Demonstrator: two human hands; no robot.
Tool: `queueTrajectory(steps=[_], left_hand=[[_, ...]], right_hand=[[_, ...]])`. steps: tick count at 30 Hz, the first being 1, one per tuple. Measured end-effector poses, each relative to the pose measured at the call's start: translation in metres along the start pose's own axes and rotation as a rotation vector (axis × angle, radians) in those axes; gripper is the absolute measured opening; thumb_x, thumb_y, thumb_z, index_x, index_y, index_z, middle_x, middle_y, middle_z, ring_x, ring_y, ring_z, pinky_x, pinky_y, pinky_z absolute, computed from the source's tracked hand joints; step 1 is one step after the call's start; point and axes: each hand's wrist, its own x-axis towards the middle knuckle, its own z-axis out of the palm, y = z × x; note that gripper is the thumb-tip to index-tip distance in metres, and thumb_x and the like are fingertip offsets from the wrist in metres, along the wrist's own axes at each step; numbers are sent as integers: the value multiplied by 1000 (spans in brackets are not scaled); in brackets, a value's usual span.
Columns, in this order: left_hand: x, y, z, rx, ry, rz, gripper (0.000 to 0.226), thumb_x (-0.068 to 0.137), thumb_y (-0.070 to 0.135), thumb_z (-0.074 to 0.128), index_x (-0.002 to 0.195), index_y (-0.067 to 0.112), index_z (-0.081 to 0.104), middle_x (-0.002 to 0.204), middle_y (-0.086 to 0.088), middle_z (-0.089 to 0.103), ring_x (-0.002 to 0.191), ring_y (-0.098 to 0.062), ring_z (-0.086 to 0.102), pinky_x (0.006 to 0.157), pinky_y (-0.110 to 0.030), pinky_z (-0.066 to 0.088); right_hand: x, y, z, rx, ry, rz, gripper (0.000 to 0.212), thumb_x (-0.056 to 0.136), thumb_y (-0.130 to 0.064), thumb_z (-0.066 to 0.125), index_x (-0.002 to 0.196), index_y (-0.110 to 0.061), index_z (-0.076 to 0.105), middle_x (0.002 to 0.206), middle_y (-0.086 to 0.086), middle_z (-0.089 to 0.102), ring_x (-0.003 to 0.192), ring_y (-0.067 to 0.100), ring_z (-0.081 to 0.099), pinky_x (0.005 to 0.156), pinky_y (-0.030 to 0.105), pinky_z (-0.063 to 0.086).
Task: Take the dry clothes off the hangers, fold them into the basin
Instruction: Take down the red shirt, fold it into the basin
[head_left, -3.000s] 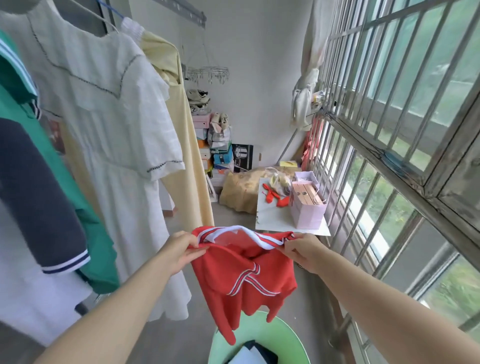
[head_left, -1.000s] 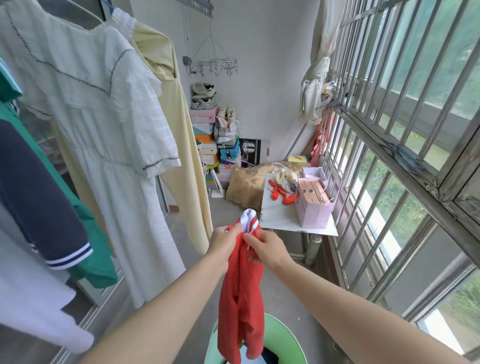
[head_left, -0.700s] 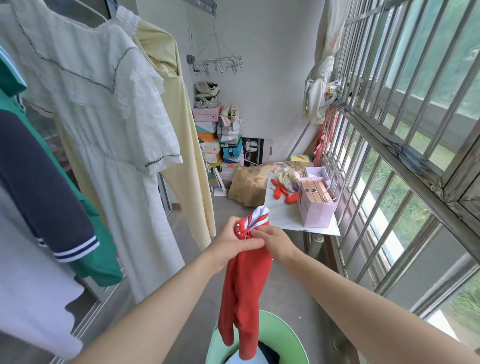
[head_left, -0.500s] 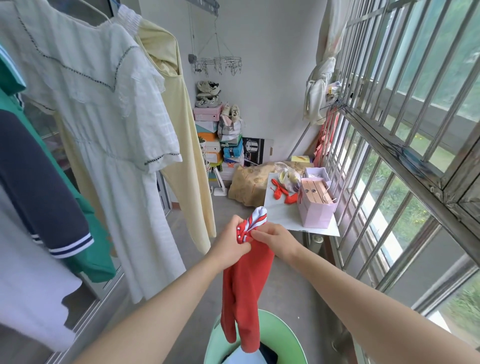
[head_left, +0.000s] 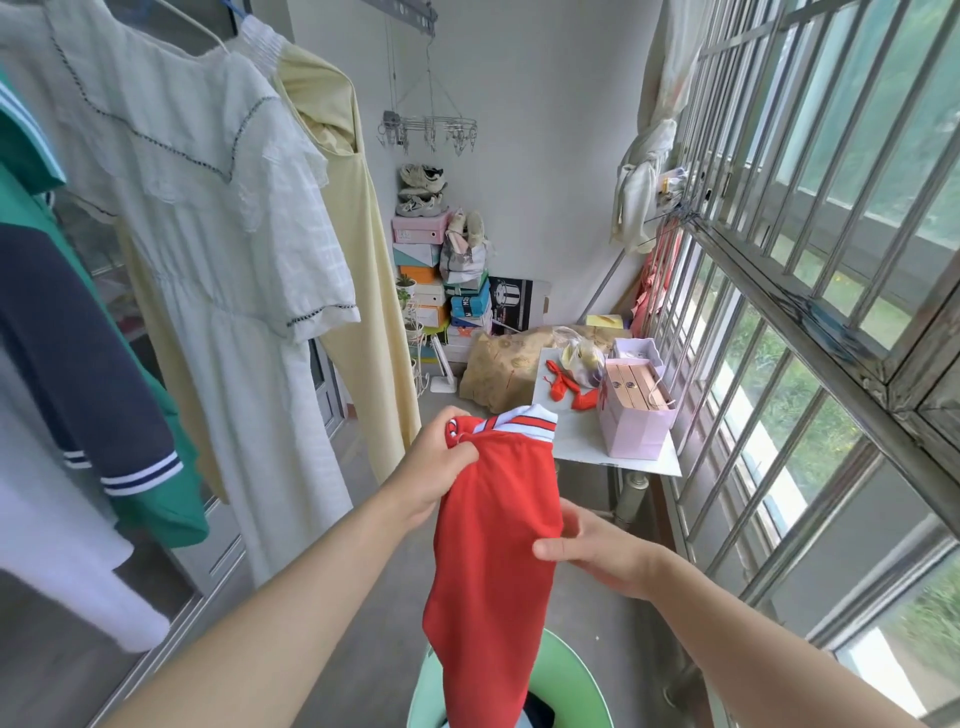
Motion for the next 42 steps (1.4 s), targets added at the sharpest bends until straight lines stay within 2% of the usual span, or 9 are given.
queueTrajectory(steps=[9, 11, 16, 18, 22, 27, 32, 36, 42], left_hand=[[4, 29, -16, -266, -13, -7, 26, 87, -14, 46, 92, 10, 55, 84, -7, 59, 74, -13, 58, 69, -23, 47], [15, 35, -28, -458, -56, 17, 15, 92, 9, 53, 106, 8, 58, 97, -10, 66, 86, -16, 65, 79, -27, 53], [5, -32, -31, -370, -292, -490, 78, 80, 81, 30, 128, 27, 59, 125, -2, 65, 119, -22, 58, 106, -41, 39], [-11, -52, -20, -337, -354, -562, 74, 84, 76, 29, 126, 24, 61, 126, -3, 64, 120, -22, 58, 103, -38, 42], [-18, -61, -12, -129, -157, -544, 73, 61, 22, 83, 124, 2, 54, 101, -11, 70, 90, -21, 66, 78, -31, 52], [-13, -64, -8, 51, -6, -379, 64, 85, -7, 59, 137, 24, 37, 113, 3, 49, 71, 4, 62, 74, -28, 49], [-11, -59, -7, 215, -119, -243, 50, 84, -12, 45, 100, 28, 69, 111, -2, 68, 64, -7, 58, 56, -18, 43], [-12, -60, -10, 283, -67, -246, 48, 63, 13, 68, 109, 28, 67, 119, 4, 65, 101, -12, 63, 89, -26, 51], [-14, -62, -5, 557, -73, -194, 71, 67, 12, 77, 133, 23, 53, 129, 4, 57, 116, -12, 55, 99, -28, 46]], right_hand=[[3, -17, 21, 132, 245, 37, 27, 87, -19, 65, 113, -11, 65, 112, 6, 70, 96, 15, 67, 85, 24, 54], [5, -32, 22, 286, 265, -1, 27, 89, -21, 62, 113, -8, 66, 110, 10, 71, 93, 19, 69, 82, 28, 56], [18, -51, 20, 391, 461, 113, 34, 88, -33, 64, 113, -9, 66, 107, 11, 71, 95, 24, 67, 81, 33, 53], [22, -47, 16, 359, 539, 207, 39, 89, -35, 63, 116, -6, 63, 101, 10, 69, 95, 26, 64, 87, 36, 50], [16, -33, 9, 348, 537, 366, 41, 86, -30, 67, 117, -4, 62, 110, 14, 68, 99, 28, 63, 95, 41, 49], [17, -19, 7, 133, 557, 298, 47, 89, -3, 62, 131, 3, 44, 117, 18, 60, 94, 28, 61, 96, 46, 48], [21, -10, 0, -179, 584, 89, 60, 90, -3, 51, 142, -30, 40, 142, 0, 47, 125, 20, 50, 109, 41, 39], [18, -10, -3, -218, 373, 78, 77, 75, 10, 64, 139, -29, 44, 138, 2, 49, 121, 21, 53, 104, 37, 44], [20, -8, 0, -715, 420, 147, 109, 65, -1, 73, 152, -25, 13, 141, 3, 45, 123, 21, 50, 95, 28, 47]])
